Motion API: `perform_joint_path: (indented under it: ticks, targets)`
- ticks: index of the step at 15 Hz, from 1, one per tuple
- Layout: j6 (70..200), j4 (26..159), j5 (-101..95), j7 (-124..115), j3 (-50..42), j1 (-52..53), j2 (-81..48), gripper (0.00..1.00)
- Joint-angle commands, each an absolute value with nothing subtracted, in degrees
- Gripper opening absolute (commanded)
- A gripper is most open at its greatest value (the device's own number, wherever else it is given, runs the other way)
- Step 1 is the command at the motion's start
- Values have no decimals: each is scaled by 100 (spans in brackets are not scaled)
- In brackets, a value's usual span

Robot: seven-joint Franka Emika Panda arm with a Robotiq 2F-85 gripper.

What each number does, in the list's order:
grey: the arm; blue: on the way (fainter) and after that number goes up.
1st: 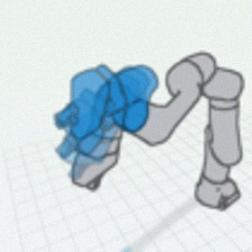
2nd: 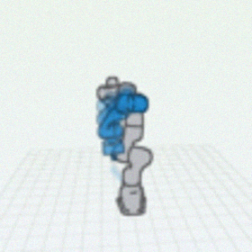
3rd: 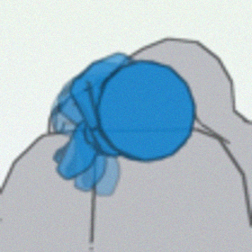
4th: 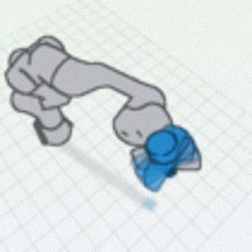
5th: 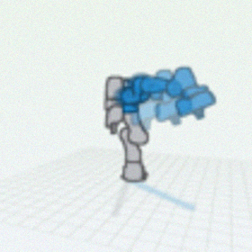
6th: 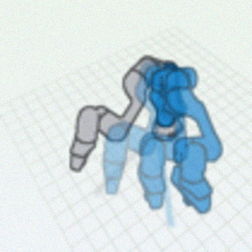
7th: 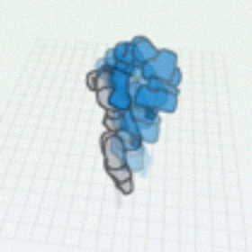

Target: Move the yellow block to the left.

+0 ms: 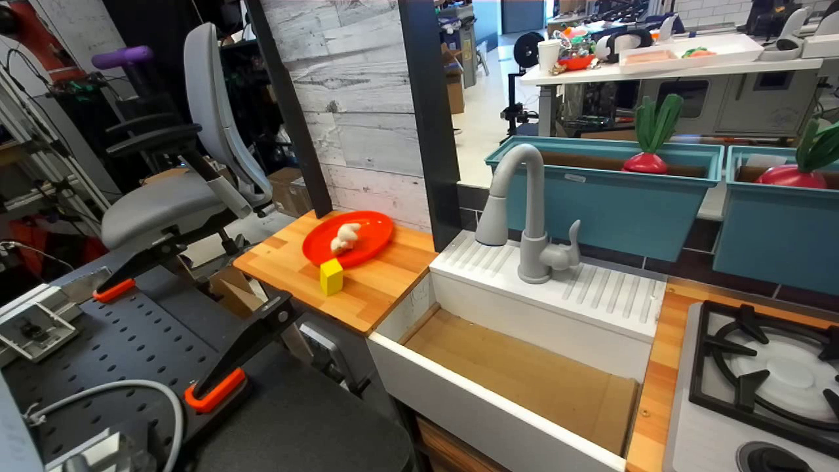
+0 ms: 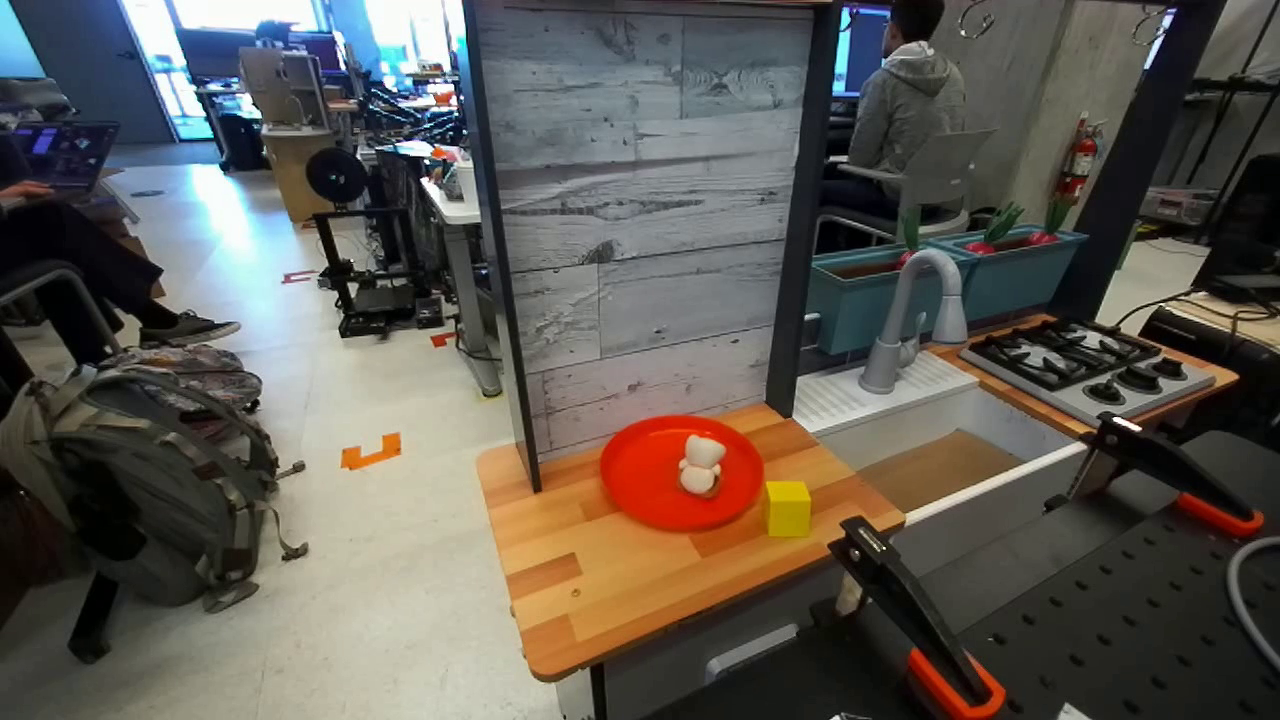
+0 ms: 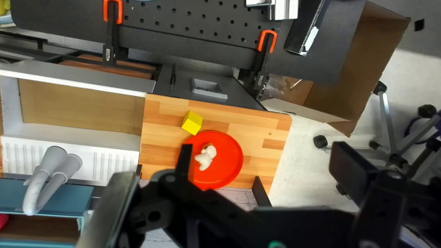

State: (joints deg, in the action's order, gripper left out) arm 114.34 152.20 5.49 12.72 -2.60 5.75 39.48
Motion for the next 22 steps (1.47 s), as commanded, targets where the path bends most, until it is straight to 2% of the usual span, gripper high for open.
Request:
perform_joint_path:
  ticks: [1, 6, 9, 13, 14, 16, 17, 22]
  targets:
    - [12464, 15393, 410, 1730, -166, 742, 3239, 100]
    - [14445, 15524, 752, 2781, -378, 1225, 1720, 100]
    - [15185, 15404, 1379, 3772, -570, 1504, 652, 100]
    - [15293, 15034, 2594, 5559, -683, 1820, -541, 100]
    - [15191, 14901, 2866, 5989, -134, 1306, -771, 100]
    - [15143, 14621, 3093, 6681, 217, 874, -1377, 100]
    - [15240, 15029, 2705, 5950, 306, 864, -769, 100]
    - [15265, 14680, 2714, 6358, 540, 504, -1417, 100]
